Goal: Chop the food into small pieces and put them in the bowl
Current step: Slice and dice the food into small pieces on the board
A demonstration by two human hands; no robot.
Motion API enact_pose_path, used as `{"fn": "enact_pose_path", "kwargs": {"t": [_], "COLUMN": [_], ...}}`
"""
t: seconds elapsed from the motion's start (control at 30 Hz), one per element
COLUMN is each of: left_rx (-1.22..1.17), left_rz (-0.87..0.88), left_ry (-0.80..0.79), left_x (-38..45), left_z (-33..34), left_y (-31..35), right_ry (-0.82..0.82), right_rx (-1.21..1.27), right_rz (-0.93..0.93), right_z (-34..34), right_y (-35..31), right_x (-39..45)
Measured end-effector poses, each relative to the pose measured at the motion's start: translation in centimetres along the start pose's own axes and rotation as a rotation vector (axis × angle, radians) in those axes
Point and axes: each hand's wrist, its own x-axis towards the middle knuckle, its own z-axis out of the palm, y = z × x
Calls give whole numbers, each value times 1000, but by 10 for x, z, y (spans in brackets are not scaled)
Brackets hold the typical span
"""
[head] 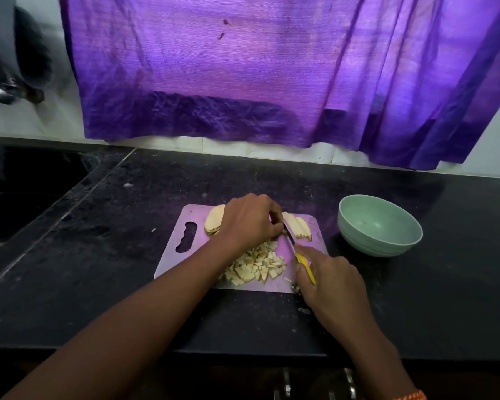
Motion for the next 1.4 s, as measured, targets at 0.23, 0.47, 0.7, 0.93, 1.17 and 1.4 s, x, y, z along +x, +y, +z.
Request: {"fn": "enact_pose_path", "kwargs": {"t": [0.23,0.47,0.7,0.93,1.17,1.4], "left_rx": [-7,2,-2,20,-34,22], "left_rz": [-8,-35,92,147,274,386], "left_ry": [-14,-18,-2,-14,-212,-404], "left_x": [0,2,0,0,4,15], "left_z": [0,-2,0,-4,-5,0], "left_y": [1,-4,-1,-1,9,3], "right_ry": [14,103,66,61,67,87], "right_rx": [36,90,-29,26,-48,-47], "right_rz": [-8,16,-8,8,67,98], "right_z": [-3,-8,-3,-2,0,1], "right_y": [1,19,38,39,36,36], "right_x": [-3,4,22,24,25,25]}}
